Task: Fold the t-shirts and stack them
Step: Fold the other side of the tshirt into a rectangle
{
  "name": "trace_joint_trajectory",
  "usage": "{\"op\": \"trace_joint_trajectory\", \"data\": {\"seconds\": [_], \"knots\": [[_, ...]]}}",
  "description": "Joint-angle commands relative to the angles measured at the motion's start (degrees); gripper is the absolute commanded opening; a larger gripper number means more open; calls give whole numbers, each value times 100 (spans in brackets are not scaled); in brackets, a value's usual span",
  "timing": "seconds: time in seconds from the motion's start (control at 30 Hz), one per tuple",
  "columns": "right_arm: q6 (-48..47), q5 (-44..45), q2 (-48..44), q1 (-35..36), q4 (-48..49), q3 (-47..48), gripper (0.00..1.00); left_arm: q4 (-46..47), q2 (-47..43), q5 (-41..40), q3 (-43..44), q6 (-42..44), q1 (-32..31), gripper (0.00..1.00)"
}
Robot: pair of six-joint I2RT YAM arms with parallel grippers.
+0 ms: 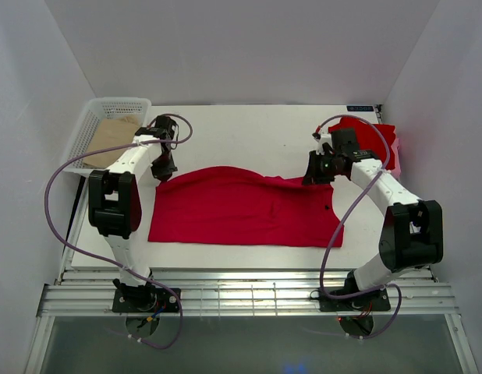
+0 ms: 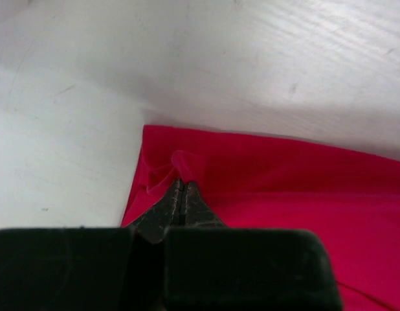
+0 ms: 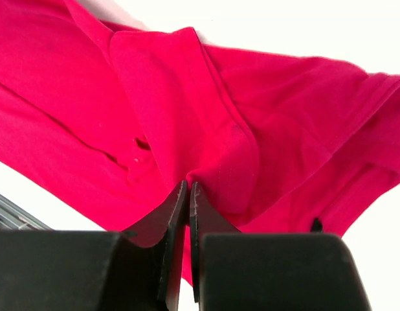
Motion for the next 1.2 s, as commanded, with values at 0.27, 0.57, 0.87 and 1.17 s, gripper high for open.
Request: {"op": "trace_joint_trajectory", "data": {"seconds": [0.27, 0.57, 0.87, 1.17], "knots": [[-152, 359, -918, 37, -317, -599, 8, -655, -644, -1064, -502, -503, -10, 0], [-169, 473, -1261, 37, -519, -704, 8, -752, -759, -959, -686, -504, -19, 0], [-187, 772, -1437, 37, -651, -1161, 8, -945, -470, -651, -977, -240, -19, 17], [-169, 1343, -1297, 37, -774, -793, 42, -1244, -1057, -889, -319, -538, -27, 68]]}}
